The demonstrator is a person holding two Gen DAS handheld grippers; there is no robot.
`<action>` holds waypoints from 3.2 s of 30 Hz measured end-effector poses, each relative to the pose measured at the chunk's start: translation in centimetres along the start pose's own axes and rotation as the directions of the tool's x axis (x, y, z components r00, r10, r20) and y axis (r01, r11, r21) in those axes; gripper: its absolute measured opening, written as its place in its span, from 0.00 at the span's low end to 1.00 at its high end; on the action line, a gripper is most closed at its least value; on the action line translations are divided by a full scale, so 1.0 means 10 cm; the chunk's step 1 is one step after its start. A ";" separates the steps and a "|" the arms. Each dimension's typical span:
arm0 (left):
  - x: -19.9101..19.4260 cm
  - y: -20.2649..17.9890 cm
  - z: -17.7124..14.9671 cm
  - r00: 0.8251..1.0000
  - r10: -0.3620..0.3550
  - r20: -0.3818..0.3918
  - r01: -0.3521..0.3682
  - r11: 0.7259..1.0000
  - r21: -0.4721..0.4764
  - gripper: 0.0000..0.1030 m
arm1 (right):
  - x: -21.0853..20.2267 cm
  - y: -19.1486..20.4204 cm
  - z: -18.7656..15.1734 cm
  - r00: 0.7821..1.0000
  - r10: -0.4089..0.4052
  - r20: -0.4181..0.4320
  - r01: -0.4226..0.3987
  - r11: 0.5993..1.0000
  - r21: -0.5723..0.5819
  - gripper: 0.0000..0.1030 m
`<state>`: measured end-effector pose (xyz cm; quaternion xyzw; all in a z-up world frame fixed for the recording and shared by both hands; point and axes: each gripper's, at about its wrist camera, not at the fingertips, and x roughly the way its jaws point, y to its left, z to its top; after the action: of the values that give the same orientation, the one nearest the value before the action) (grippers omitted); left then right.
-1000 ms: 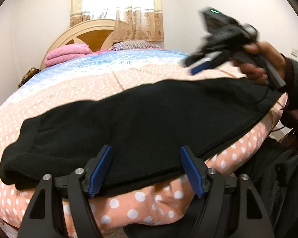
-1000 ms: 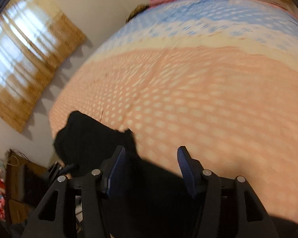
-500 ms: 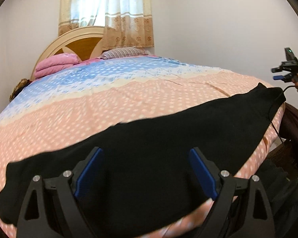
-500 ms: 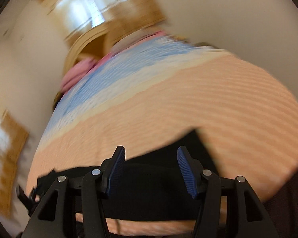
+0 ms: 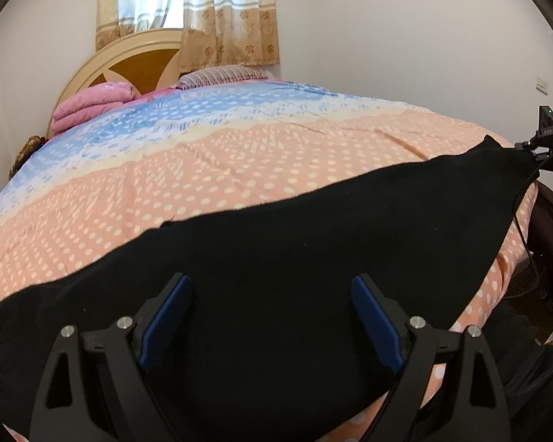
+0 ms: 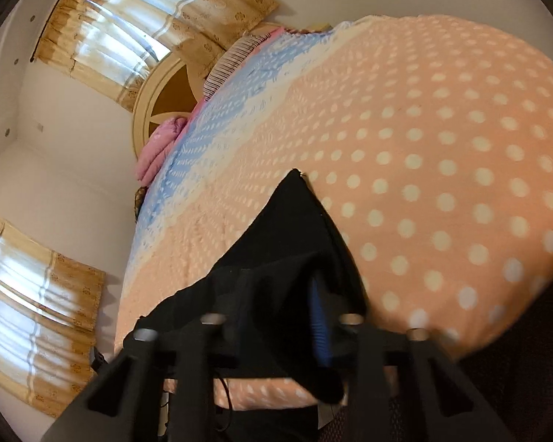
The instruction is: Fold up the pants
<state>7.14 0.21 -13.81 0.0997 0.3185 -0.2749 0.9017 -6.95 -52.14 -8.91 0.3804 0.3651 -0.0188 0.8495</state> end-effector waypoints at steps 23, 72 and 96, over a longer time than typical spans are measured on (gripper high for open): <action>0.02 -0.09 -0.15 1.000 0.027 -0.011 -0.027 1.000 -0.012 0.92 | -0.17 -0.05 0.09 0.952 -0.245 0.186 0.265 0.960 -0.090 0.07; -0.06 -0.58 -0.15 0.997 -0.081 -0.014 0.082 0.991 0.110 0.96 | 0.50 0.96 -1.06 0.915 -0.401 0.047 0.346 0.719 -0.603 0.47; 0.03 -0.51 -0.12 0.997 -0.078 -0.015 0.079 0.996 0.039 0.96 | 1.04 1.48 -1.68 0.896 -0.395 0.205 0.330 0.281 -0.901 0.04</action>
<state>3.86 -3.74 -14.92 0.1066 0.3228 -0.3157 0.8859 -4.96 -27.95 -13.57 -0.2497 0.4133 0.0063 0.8757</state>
